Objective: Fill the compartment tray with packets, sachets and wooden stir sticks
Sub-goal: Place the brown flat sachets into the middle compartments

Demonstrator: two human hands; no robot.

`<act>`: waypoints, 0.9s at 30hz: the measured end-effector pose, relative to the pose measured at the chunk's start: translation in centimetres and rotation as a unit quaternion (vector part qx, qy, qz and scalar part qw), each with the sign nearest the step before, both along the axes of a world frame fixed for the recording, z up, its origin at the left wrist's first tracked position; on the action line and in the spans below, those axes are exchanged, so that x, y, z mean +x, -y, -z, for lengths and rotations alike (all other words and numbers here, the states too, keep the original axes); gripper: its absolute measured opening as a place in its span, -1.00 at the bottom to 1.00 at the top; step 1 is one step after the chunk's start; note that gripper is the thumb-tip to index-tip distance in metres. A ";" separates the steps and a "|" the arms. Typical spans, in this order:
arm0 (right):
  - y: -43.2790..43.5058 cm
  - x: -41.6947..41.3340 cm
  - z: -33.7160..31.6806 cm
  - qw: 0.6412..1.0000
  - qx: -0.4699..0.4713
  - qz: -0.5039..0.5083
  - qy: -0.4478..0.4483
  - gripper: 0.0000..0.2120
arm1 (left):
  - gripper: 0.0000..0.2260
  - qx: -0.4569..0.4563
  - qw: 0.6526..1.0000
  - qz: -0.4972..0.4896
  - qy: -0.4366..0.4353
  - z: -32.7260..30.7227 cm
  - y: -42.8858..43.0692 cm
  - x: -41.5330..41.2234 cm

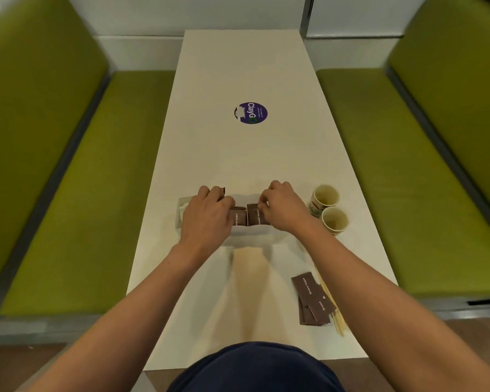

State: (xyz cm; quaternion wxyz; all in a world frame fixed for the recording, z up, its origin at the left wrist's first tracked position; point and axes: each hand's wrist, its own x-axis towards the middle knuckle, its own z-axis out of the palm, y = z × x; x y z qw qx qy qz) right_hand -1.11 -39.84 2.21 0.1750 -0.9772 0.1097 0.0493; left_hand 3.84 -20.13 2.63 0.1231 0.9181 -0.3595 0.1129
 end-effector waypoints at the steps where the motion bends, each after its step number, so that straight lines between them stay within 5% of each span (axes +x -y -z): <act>1: -0.1 -0.1 0.4 1.000 -0.009 0.004 0.011 -0.77 | -0.94 -0.015 1.000 -0.003 0.003 -0.1 -0.1 -0.4; 7: 0.6 -2.9 0.8 0.988 0.060 0.057 0.129 -0.77 | -0.96 -0.055 0.998 0.009 -0.007 -0.1 -0.1 -3.8; 11: 1.5 -7.1 0.9 0.972 0.117 0.087 0.182 -0.86 | -0.85 -0.038 0.994 0.037 -0.092 0.6 0.6 -6.7; 19: 2.9 -15.7 3.4 0.975 0.134 0.129 0.117 -0.84 | -0.70 0.062 0.955 0.152 -0.246 3.8 5.7 -14.7; 23: 3.4 -18.5 3.8 0.980 0.131 0.115 0.095 -0.77 | -0.55 0.110 0.953 0.162 -0.230 5.1 6.2 -15.8; 27: 3.7 -20.9 3.8 0.987 0.141 0.054 0.055 -0.75 | -0.64 0.113 0.963 0.135 -0.206 5.6 6.0 -16.0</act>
